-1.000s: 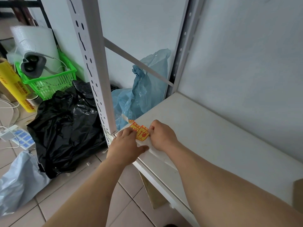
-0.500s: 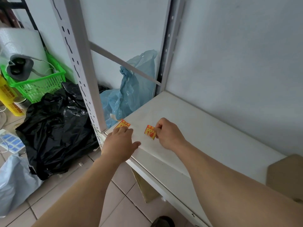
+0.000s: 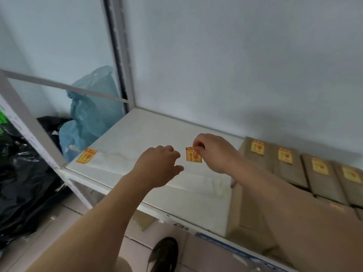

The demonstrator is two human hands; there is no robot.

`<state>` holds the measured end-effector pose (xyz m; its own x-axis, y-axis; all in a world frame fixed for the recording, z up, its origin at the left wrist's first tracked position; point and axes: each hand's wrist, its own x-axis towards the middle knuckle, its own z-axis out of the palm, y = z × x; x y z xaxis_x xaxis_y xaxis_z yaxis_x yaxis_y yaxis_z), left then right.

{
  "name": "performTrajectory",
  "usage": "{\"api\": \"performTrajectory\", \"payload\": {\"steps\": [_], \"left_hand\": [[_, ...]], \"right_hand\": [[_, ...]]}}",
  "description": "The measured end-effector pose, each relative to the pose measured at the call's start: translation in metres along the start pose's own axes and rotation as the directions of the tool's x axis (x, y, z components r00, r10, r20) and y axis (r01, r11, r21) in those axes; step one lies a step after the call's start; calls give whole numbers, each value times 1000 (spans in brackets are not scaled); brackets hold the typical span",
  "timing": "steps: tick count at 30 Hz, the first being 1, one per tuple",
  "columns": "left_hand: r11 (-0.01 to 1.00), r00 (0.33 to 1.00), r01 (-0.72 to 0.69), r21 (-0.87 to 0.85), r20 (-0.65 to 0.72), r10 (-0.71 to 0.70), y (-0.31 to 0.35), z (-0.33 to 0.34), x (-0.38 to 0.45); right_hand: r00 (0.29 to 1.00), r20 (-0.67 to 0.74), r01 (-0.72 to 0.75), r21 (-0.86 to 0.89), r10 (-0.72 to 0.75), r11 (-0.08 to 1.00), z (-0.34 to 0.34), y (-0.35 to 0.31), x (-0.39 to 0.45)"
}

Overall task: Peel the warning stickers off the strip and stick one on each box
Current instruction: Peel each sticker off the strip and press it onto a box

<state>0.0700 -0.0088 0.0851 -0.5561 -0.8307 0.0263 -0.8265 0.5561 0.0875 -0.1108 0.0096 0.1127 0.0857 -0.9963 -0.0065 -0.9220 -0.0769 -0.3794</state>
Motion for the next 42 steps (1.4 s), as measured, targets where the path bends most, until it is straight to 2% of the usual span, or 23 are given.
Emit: {"api": "performTrajectory", "payload": {"steps": [6,13,18,24,28,32,42], "left_hand": [[980,980,-199,-24,-11,199,102,-15,27],[900,901,-432,-51,-70,428,228,-24,54],[835,836,-549,-40,-34,548,306,-18,64],[771,773,-634,-52,-33,634,383,-4,62],[747,749,-662,-60,-17,662,420,6,52],[731,730,-681,-48,44,683,439,18,45],[715,709,-699,24,162,687,450,33,41]], "right_hand": [[988,-71,-135,32,137,990,-56,77,-80],[932,-140,-321,115,335,940,-106,170,-185],[870,-124,-444,226,477,867,-127,227,-251],[817,-118,-521,266,564,811,-140,277,-301],[787,-133,-543,317,603,778,-149,299,-322],[779,-72,-582,284,623,762,-140,318,-334],[801,-40,-558,310,597,769,-125,338,-339]]}}
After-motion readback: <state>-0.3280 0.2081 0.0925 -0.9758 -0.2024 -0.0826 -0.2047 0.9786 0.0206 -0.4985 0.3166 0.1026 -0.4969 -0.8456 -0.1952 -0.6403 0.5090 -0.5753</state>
